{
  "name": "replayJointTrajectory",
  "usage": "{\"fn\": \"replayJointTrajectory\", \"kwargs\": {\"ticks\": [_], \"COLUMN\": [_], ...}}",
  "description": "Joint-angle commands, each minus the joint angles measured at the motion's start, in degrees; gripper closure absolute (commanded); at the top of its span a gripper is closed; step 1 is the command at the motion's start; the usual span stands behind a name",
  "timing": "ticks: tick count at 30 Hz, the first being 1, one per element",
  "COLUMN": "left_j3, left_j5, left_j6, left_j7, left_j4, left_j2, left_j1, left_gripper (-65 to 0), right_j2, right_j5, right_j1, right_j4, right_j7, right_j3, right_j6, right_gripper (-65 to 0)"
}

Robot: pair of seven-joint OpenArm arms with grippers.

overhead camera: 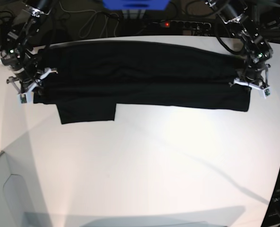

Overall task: Fold the T-shirt properly
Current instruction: 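Hold the folded edge with both grippers and smooth it flat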

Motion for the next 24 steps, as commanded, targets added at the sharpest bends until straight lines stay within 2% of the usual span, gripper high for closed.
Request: {"fn": "replayJointTrajectory", "kwargs": {"ticks": [1, 8, 12, 16, 24], "left_j3": [-0.23, -0.23, -0.23, -0.23, -0.23], "left_j5": [0.67, 0.67, 0.67, 0.67, 0.76], "left_j6": [0.67, 0.67, 0.67, 0.67, 0.67], "left_j7": [0.51, 0.42, 0.42, 0.42, 0.42], "left_j4": [-0.19, -2.12, -2.12, -2.12, -4.14], "left_j2": [-0.86, -0.86, -0.86, -0.86, -1.12], "left_j1": [-0.19, -0.19, -1.42, -1.42, -2.12], "left_gripper": [0.0, 0.0, 0.0, 0.0, 0.0], "right_j2": [0.85, 0.85, 0.85, 0.24, 0.06], "right_j5": [0.82, 0.82, 0.82, 0.73, 0.73], "right_j1": [0.41, -2.93, -3.99, -3.9, -3.9], "right_j4": [2.19, 10.02, 10.63, 8.43, 0.26], "right_j7": [1.24, -4.47, -8.25, -11.07, -11.24], "right_j3": [0.28, 0.55, 0.37, 0.72, 0.2], "right_j6": [-0.49, -0.49, -0.49, -0.49, -0.49], "right_gripper": [0.0, 0.0, 0.0, 0.0, 0.0]}}
